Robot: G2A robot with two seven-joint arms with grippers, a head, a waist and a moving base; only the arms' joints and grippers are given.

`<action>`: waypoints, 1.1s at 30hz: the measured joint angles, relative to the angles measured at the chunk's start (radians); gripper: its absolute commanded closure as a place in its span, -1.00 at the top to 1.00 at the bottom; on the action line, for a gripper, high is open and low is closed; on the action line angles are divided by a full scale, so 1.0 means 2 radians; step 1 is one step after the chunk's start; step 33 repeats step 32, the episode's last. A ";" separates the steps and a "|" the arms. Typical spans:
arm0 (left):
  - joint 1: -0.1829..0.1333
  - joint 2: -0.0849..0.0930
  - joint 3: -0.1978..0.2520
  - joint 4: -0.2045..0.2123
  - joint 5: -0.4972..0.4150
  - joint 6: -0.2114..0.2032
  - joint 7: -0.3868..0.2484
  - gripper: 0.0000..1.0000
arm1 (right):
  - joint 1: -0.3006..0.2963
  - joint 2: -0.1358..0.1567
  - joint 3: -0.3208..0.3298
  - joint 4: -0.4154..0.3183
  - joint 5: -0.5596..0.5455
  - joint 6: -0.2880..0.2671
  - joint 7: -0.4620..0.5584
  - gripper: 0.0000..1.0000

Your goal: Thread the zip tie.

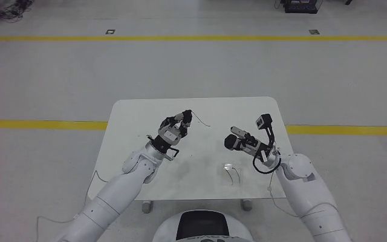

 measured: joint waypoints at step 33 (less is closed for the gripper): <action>0.030 -0.008 -0.010 -0.028 -0.018 -0.045 0.020 -1.00 | -0.019 0.003 0.027 -0.042 0.003 -0.031 -0.029 1.00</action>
